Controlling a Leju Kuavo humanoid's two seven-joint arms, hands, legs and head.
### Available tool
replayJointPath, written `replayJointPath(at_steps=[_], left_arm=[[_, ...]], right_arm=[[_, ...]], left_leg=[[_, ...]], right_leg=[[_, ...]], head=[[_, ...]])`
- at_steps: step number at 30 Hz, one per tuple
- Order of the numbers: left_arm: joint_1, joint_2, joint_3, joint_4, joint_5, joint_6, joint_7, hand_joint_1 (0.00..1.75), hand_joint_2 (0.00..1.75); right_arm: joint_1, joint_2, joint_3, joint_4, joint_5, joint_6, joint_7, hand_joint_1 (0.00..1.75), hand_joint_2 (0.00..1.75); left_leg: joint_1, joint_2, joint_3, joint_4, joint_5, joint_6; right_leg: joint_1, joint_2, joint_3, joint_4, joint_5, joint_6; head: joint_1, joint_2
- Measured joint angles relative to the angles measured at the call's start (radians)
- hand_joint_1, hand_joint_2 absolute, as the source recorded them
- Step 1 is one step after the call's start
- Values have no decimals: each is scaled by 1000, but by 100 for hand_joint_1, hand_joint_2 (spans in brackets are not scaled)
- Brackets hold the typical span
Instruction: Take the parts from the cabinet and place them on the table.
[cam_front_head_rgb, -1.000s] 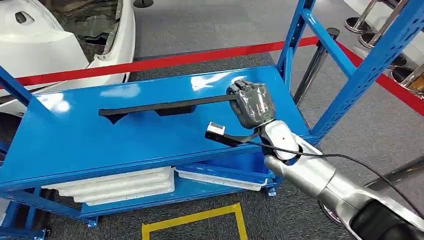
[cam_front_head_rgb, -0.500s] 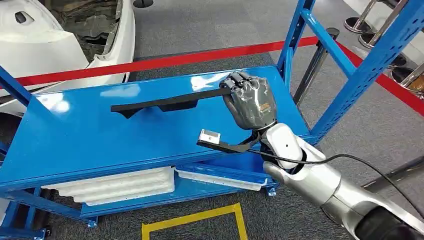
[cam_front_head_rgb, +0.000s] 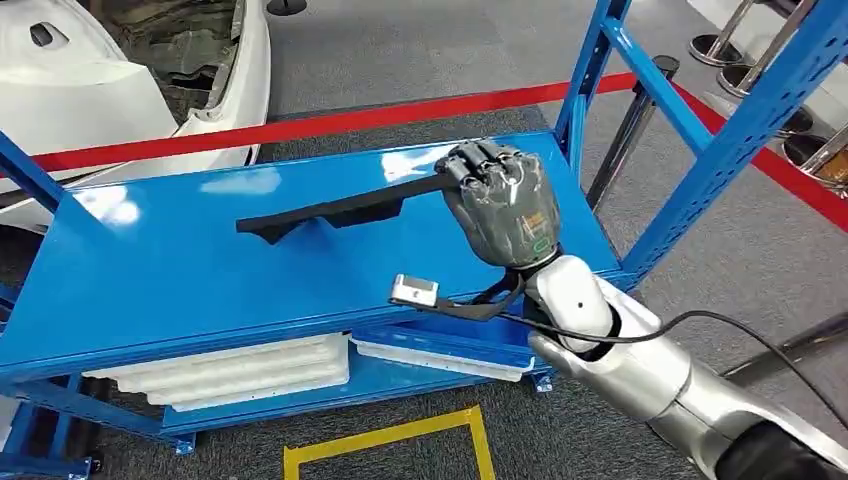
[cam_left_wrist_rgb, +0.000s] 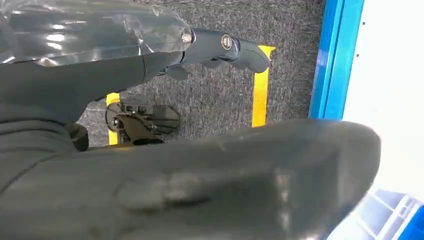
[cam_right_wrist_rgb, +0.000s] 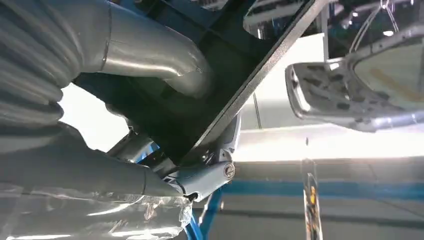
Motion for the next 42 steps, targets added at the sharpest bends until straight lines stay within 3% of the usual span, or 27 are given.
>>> replayJointPath(at_steps=[8,19,36,42], left_arm=[[0,0,0,0,-5,-1,0,0,0],[-4,0,0,0,-20,1,-2,0,0],[-15,-1,0,0,-38,-10,7,0,0],[-16,-3,0,0,-44,-11,8,0,0]], right_arm=[[1,0,-1,-32,33,7,-1,175,175],[-19,0,11,-130,171,77,0,175,175],[-85,0,82,-221,272,153,-10,175,175],[-72,4,121,-247,277,159,17,175,175]], left_leg=[[0,0,0,0,0,0],[0,0,0,0,0,0],[0,0,0,0,0,0],[0,0,0,0,0,0]], right_leg=[[0,0,0,0,0,0],[0,0,0,0,0,0],[0,0,0,-1,0,0],[0,0,0,-1,0,0]], head=[[0,0],[0,0],[0,0],[0,0]])
